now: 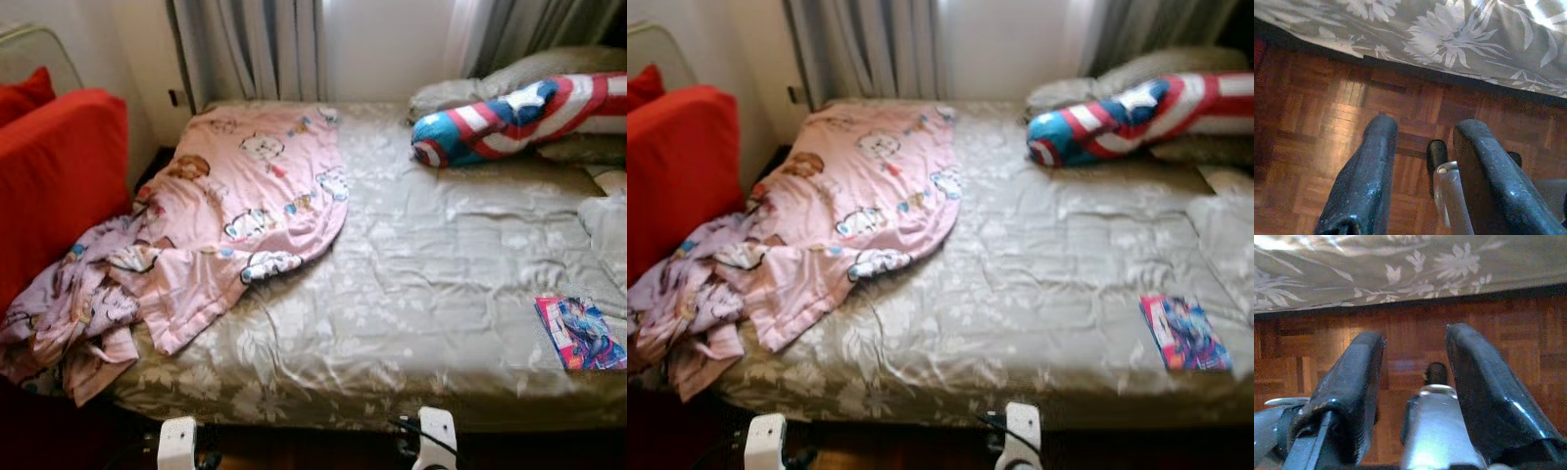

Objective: Clean up the room

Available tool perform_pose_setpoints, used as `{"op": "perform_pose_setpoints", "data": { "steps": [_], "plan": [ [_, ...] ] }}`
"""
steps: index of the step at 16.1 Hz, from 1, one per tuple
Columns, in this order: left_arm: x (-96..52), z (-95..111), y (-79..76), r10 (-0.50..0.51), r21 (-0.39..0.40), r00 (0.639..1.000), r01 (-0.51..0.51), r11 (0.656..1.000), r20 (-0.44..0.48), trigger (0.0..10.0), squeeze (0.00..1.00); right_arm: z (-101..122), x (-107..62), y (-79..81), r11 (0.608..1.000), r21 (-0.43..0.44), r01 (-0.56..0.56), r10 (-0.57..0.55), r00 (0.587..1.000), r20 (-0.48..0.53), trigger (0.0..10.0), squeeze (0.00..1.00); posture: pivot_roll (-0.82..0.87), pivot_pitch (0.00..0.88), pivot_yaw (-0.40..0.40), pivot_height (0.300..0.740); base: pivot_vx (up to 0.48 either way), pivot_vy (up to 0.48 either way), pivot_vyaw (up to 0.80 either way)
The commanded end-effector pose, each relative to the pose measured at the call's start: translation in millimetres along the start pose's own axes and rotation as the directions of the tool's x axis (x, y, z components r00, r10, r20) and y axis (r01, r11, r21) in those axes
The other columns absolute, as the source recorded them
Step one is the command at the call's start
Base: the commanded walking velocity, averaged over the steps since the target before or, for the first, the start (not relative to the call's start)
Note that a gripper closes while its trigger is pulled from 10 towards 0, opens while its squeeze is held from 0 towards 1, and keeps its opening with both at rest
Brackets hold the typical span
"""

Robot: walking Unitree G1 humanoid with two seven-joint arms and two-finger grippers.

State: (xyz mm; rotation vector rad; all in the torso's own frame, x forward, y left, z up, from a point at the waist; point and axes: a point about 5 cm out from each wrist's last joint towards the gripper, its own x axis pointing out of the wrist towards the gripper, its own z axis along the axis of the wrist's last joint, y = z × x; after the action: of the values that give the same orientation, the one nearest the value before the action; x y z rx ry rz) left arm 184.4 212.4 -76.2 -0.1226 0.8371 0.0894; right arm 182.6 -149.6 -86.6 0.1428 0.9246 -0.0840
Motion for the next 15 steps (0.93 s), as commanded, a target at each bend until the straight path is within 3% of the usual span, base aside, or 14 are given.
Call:
{"op": "perform_pose_setpoints", "data": {
  "steps": [1,5,9,15],
  "plan": [
    [-1.4,-5,2.2,0.008,0.000,1.000,-0.008,1.000,-0.022,10.0,0.00,-4,-0.8,-1.3,1.000,0.002,0.005,-0.005,1.000,-0.012,10.0,0.00,0.02,0.021,0.027,0.740,0.000,0.262,0.00],
    [-1.3,-5,1.8,0.007,0.001,1.000,-0.007,1.000,-0.022,10.0,0.00,-5,-1.1,-2.0,1.000,-0.004,0.005,-0.005,1.000,-0.013,10.0,0.00,0.02,0.014,0.027,0.740,0.000,0.267,0.00],
    [-1.2,-5,1.5,0.007,0.001,1.000,-0.007,1.000,-0.020,10.0,0.00,-5,-1.3,-5.1,1.000,-0.009,0.007,-0.007,1.000,-0.008,10.0,0.00,0.02,0.010,0.027,0.740,0.000,0.265,0.62],
    [-1.0,-4,1.6,0.005,-0.001,1.000,-0.005,1.000,-0.017,10.0,0.00,-5,-2.2,-13.1,1.000,0.009,0.021,-0.021,1.000,-0.001,10.0,0.00,0.02,0.021,0.027,0.740,0.000,0.266,0.00]
  ]
}}
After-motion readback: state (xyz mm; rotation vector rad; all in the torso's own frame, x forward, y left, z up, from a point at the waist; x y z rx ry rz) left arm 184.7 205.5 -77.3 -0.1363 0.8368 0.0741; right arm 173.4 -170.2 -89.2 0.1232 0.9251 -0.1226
